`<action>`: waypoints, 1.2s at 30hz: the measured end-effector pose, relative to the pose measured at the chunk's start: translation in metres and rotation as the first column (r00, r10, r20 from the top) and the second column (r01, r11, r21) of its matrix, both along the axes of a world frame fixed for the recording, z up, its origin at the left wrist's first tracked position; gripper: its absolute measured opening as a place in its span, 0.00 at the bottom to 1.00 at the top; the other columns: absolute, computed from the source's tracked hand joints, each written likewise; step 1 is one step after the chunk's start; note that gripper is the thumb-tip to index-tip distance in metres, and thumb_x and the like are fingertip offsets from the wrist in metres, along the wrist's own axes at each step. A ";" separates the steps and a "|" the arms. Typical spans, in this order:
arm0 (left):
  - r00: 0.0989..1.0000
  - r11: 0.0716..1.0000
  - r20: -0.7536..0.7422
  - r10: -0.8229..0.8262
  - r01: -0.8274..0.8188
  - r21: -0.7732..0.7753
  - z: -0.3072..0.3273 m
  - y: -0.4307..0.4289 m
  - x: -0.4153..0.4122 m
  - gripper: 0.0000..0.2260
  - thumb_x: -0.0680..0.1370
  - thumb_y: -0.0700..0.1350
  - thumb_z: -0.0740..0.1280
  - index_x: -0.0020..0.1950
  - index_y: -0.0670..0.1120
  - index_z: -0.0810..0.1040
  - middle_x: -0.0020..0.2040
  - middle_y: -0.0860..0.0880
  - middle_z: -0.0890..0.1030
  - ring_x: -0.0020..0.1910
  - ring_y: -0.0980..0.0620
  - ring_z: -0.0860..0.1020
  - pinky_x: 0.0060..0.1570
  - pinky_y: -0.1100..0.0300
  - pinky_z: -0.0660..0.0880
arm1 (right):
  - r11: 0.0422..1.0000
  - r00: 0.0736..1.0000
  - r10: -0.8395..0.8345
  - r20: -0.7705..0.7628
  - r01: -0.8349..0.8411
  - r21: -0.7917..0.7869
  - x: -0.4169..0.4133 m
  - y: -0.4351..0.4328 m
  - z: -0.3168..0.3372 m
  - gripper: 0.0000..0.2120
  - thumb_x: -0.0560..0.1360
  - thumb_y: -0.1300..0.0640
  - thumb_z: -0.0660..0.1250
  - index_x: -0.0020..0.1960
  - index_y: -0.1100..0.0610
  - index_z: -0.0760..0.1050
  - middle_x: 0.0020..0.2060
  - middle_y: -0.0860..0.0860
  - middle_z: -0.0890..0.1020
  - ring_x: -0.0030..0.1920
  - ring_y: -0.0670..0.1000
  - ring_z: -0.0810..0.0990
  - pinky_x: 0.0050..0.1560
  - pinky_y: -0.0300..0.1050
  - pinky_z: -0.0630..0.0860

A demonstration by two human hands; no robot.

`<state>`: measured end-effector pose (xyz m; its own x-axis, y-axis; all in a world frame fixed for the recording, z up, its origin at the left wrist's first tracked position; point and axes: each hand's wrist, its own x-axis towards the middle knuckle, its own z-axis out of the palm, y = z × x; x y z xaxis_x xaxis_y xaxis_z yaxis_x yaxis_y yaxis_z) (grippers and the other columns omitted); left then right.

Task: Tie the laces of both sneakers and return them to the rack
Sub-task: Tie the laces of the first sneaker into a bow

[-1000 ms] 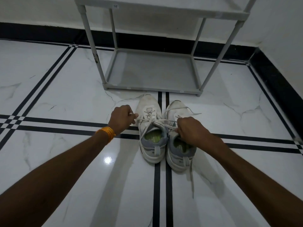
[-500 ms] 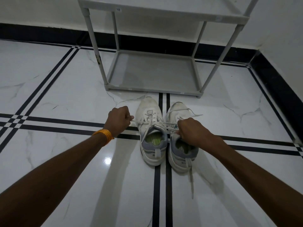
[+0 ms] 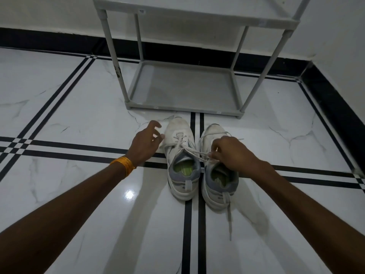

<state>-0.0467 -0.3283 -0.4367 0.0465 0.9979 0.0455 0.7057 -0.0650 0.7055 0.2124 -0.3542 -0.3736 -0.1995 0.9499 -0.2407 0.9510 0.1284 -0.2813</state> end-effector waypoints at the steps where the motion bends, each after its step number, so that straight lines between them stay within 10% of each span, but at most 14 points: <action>1: 0.999 0.998 0.027 -0.039 0.038 0.040 0.008 -0.002 0.005 0.16 0.81 0.48 0.62 0.68 0.47 0.69 0.61 0.44 0.79 0.56 0.48 0.77 0.53 0.59 0.72 | 0.997 0.999 -0.003 -0.039 0.005 0.072 -0.003 -0.002 0.005 0.13 0.77 0.52 0.67 0.56 0.60 0.80 0.53 0.56 0.81 0.51 0.56 0.80 0.47 0.45 0.72; 5: 0.942 0.942 -0.099 -0.321 0.329 0.069 0.023 -0.008 0.038 0.19 0.81 0.49 0.58 0.70 0.45 0.72 0.68 0.44 0.76 0.66 0.47 0.72 0.68 0.51 0.68 | 0.986 0.983 0.106 -0.152 -0.084 0.142 -0.040 -0.008 0.011 0.16 0.77 0.50 0.67 0.59 0.59 0.78 0.54 0.56 0.81 0.51 0.55 0.80 0.48 0.44 0.72; 16: 0.791 0.911 -0.514 -0.331 0.410 0.045 -0.001 -0.016 0.023 0.17 0.73 0.45 0.73 0.59 0.45 0.74 0.55 0.43 0.79 0.51 0.46 0.74 0.49 0.54 0.73 | 0.992 0.993 0.095 0.071 -0.100 0.073 -0.058 0.001 -0.022 0.07 0.77 0.61 0.65 0.51 0.63 0.79 0.47 0.62 0.83 0.46 0.60 0.82 0.40 0.43 0.67; 26: 1.000 0.970 0.000 -0.004 0.004 -0.243 0.001 -0.015 0.038 0.15 0.82 0.47 0.56 0.51 0.37 0.75 0.49 0.36 0.81 0.42 0.43 0.76 0.49 0.48 0.75 | 0.993 0.996 0.086 0.022 -0.087 0.073 -0.053 0.001 -0.022 0.07 0.76 0.62 0.66 0.52 0.63 0.80 0.48 0.60 0.83 0.48 0.59 0.82 0.44 0.45 0.71; 36: 0.981 0.979 0.035 0.189 -0.186 -0.077 -0.002 -0.010 0.052 0.15 0.73 0.47 0.70 0.30 0.40 0.76 0.27 0.43 0.76 0.29 0.46 0.73 0.35 0.54 0.74 | 0.978 0.959 0.160 0.234 -0.186 0.093 -0.058 -0.014 -0.023 0.11 0.75 0.64 0.67 0.57 0.63 0.76 0.54 0.61 0.80 0.53 0.61 0.81 0.51 0.51 0.75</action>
